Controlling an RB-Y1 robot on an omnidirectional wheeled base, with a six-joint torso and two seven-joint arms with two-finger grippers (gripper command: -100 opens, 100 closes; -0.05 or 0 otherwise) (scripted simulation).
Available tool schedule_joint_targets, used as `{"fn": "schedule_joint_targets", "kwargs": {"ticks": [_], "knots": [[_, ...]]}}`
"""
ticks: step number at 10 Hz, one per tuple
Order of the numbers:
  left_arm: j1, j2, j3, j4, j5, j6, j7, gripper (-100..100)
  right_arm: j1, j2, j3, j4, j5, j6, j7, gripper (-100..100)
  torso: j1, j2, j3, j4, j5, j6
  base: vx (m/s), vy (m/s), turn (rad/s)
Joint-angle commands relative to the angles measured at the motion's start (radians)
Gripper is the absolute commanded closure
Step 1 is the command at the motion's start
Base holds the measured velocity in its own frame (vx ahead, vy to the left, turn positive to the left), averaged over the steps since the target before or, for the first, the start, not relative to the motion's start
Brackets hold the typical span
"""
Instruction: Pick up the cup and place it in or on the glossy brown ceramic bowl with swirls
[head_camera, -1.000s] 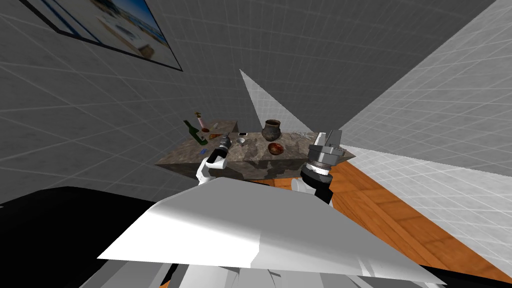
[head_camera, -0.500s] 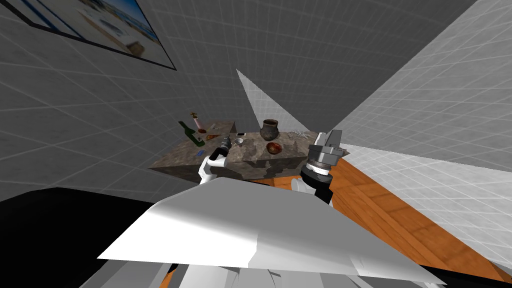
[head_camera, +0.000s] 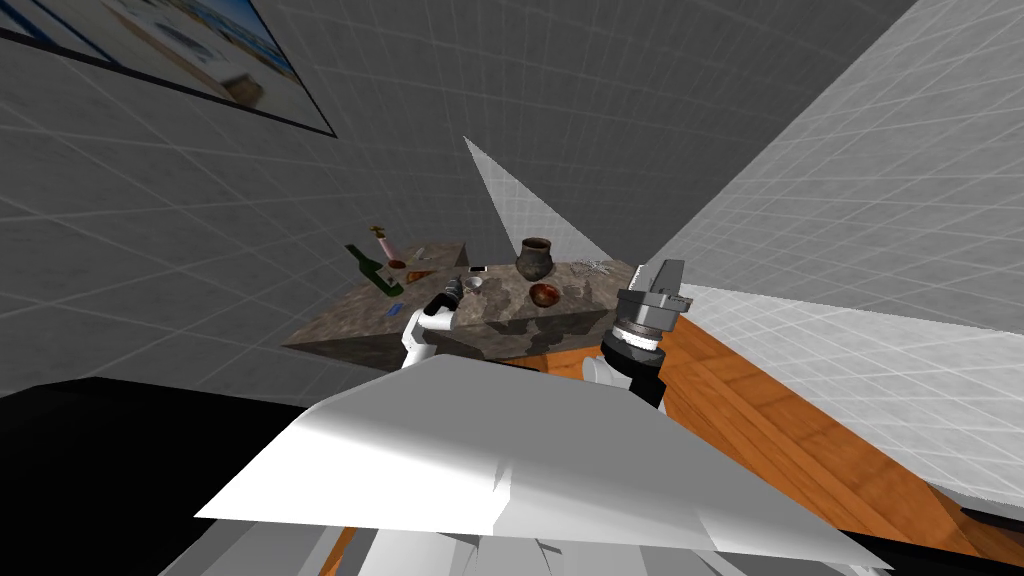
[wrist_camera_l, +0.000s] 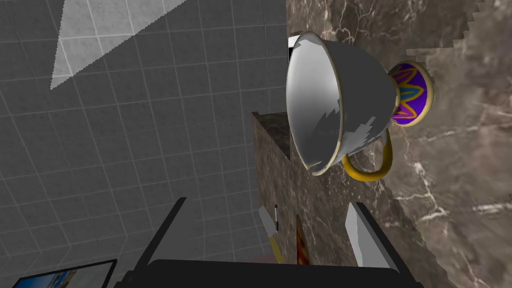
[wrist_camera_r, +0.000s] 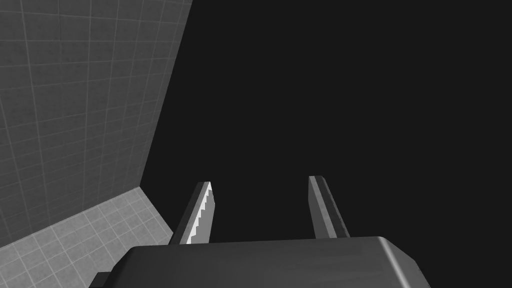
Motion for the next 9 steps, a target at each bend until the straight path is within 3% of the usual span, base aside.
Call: {"fn": "schedule_joint_targets", "kwargs": {"ticks": [1, 5, 9], "knots": [[-0.011, -0.001, 0.005, 0.014, -0.005, 0.045, 0.0, -100, 0.0, 0.0, 0.0, 0.0, 0.0, 0.0, 0.0, 0, 0.0, 0.0, 0.0, 0.0, 0.0, 0.0, -0.008, 0.005, -0.04], [-0.054, 0.002, 0.021, 0.069, -0.019, 0.16, 0.002, -100, 0.0, 0.0, 0.0, 0.0, 0.0, 0.0, 0.0, 0, 0.0, 0.001, 0.0, 0.0, 0.0, 0.0, -0.016, 0.009, -0.085], [-0.085, 0.012, 0.032, 0.106, -0.03, 0.243, 0.003, -100, 0.0, 0.0, 0.0, 0.0, 0.0, 0.0, 0.0, 0, 0.0, 0.0, 0.0, 0.0, 0.0, 0.0, -0.008, 0.005, -0.042]]}}
